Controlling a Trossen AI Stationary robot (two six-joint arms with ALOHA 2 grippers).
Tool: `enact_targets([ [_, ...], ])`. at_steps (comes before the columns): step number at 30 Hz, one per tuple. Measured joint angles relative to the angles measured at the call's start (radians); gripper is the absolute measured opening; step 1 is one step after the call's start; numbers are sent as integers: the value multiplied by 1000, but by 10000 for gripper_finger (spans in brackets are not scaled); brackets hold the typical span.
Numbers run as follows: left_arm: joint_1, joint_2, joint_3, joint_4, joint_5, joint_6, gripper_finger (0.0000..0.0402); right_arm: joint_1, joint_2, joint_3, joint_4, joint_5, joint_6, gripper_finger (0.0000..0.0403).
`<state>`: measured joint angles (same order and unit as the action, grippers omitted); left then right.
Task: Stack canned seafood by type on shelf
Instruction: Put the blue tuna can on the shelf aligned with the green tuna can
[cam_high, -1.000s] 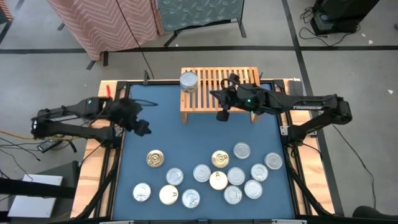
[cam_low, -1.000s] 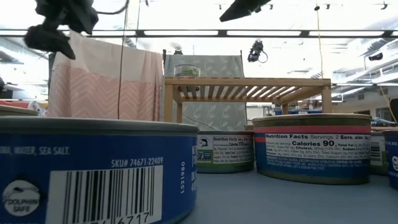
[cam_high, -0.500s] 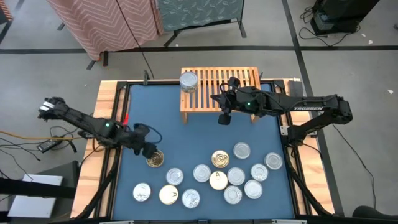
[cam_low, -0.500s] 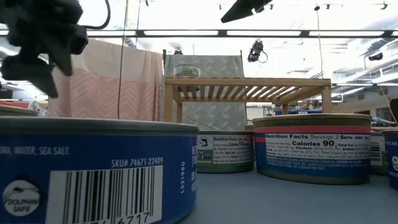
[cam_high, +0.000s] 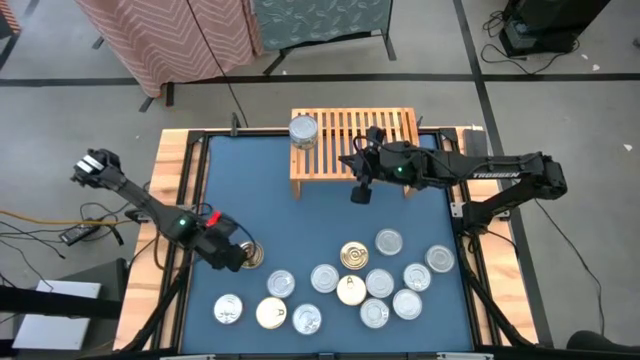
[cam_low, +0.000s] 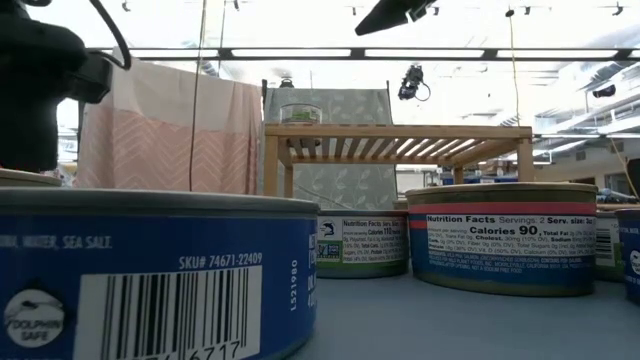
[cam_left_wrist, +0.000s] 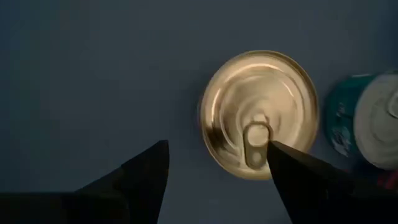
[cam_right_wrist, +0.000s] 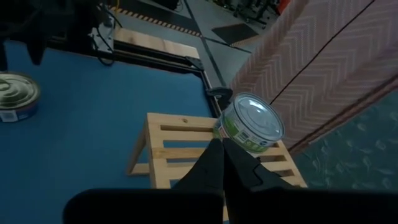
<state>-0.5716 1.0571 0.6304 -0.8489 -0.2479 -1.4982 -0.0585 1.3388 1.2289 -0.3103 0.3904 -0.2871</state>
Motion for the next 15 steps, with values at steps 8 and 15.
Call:
enact_targets([
  [8, 3, 105, -80, 212, 6, -12, 272, 27, 0, 0, -1, 0, 0, 0],
  [15, 94, 130, -138, 426, -56, -13, 272, 40, 0, 0, -1, 0, -2, 0],
])
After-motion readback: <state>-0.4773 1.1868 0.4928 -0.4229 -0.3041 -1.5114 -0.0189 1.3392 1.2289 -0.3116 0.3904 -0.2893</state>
